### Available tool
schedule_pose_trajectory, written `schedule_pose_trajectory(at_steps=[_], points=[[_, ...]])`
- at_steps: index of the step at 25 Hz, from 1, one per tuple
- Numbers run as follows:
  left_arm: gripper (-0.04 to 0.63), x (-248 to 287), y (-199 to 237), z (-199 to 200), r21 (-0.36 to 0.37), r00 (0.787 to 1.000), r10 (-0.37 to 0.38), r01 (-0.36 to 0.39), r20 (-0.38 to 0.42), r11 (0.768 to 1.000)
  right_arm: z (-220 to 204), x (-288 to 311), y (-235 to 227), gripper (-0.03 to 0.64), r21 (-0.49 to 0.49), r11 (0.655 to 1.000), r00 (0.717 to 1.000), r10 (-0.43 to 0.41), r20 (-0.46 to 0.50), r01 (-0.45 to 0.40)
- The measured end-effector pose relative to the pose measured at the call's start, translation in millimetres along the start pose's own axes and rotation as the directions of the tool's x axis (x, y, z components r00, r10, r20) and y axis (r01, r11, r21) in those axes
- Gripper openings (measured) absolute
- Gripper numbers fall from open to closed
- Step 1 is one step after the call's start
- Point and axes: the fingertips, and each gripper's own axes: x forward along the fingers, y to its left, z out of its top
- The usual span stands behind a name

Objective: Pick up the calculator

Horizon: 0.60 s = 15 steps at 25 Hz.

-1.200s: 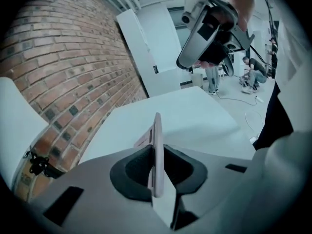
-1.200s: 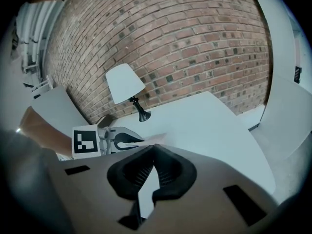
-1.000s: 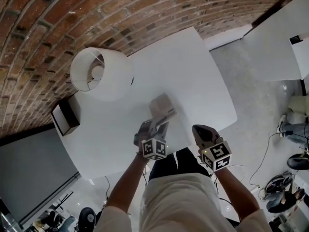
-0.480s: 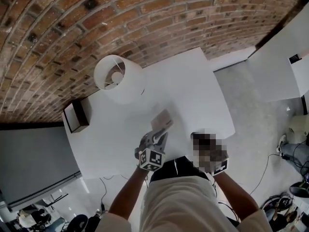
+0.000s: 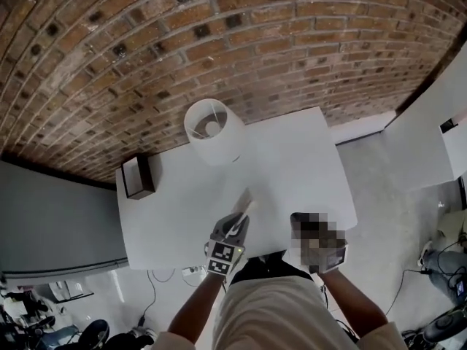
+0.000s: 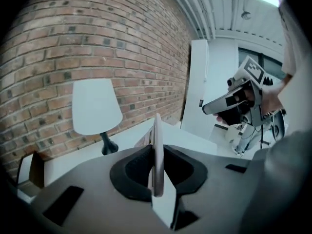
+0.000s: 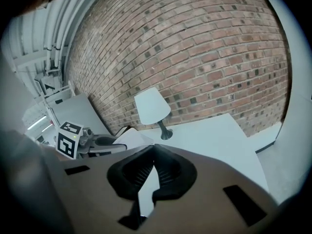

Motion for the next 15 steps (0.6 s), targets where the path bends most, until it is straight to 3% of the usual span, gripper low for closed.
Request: schedule_pose_trajectory(at_steps=[5,15], points=[[0.079,-49,21,3,-0.149,0.998,0.040,-0.033,0.039,0.988,12,0,32,0.012,-0.046,0.999,1.000,0.011,0.009,-0.010],[0.078,-136,54,0,-0.250,0.987,0.099,-0.066,0.123,0.966,23,1,90,0.011,-0.111,0.994,0.998,-0.016,0.054,0.022]])
